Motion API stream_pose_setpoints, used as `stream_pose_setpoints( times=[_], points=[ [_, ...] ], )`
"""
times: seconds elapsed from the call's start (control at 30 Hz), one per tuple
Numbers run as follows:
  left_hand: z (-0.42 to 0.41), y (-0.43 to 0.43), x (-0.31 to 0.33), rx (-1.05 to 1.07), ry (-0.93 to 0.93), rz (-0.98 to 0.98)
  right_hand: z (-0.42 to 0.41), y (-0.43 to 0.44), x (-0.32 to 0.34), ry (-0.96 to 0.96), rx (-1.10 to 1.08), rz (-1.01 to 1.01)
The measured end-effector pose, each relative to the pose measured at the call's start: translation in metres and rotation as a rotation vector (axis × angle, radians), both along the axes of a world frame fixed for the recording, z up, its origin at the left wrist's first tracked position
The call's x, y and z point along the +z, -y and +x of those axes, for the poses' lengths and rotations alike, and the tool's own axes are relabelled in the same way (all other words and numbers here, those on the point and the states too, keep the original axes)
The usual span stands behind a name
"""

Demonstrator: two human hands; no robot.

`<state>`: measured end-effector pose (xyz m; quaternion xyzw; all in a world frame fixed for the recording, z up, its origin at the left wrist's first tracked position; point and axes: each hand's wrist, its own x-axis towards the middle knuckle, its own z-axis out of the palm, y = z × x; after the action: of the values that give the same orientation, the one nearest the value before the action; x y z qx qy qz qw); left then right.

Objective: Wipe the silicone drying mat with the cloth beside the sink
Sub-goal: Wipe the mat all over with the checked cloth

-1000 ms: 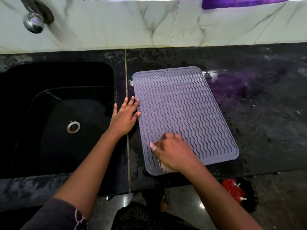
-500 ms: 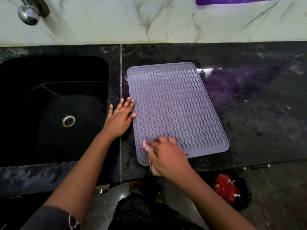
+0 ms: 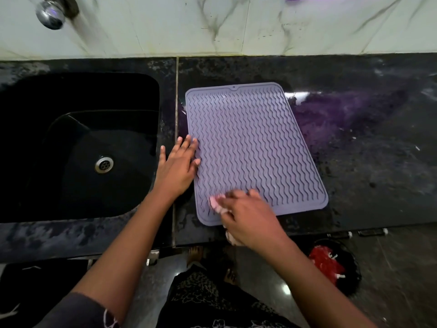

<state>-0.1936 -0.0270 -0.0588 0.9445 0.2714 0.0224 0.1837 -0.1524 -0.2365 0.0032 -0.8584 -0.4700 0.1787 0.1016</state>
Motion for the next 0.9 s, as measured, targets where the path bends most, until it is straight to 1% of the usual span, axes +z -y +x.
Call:
stream_pose_setpoints(
  times=[0.07,0.2,0.27,0.33,0.4,0.5,0.57,0.63,0.73,0.77,0.83,0.9],
  points=[
    [-0.006,0.010,-0.003,-0.023,-0.011,0.023,-0.010,-0.017,-0.004,0.105,-0.036,0.044],
    [-0.008,0.008,-0.006,-0.034,-0.031,0.006,-0.029,-0.010,-0.016,0.185,0.123,-0.040],
    [-0.009,0.006,-0.007,-0.044,-0.020,0.015,-0.029,0.012,-0.012,0.201,0.210,-0.044],
    [-0.010,0.007,-0.009,-0.036,-0.003,0.028,-0.025,0.033,-0.009,0.150,0.259,-0.089],
    [-0.010,0.010,-0.009,-0.031,0.003,0.036,-0.011,0.048,-0.007,0.109,0.171,-0.148],
    [-0.011,0.010,-0.008,-0.025,0.024,0.032,-0.006,0.052,0.001,0.217,-0.030,-0.207],
    [-0.010,0.009,-0.006,-0.018,0.063,-0.001,-0.022,0.043,0.004,0.213,-0.044,-0.244],
    [-0.011,0.006,-0.005,-0.002,0.105,-0.053,-0.047,0.029,0.003,0.157,0.014,-0.201],
    [-0.011,-0.001,-0.002,0.002,0.139,-0.083,-0.062,0.013,0.003,0.016,0.088,-0.024],
    [-0.011,-0.004,-0.001,-0.005,0.142,-0.086,-0.057,0.010,0.003,0.014,0.077,0.022],
    [-0.011,-0.009,-0.001,-0.011,0.143,-0.100,-0.035,0.002,0.001,0.113,0.000,0.106],
    [-0.011,-0.009,-0.002,-0.013,0.143,-0.104,-0.005,-0.011,-0.003,0.233,-0.067,0.119]
  ],
)
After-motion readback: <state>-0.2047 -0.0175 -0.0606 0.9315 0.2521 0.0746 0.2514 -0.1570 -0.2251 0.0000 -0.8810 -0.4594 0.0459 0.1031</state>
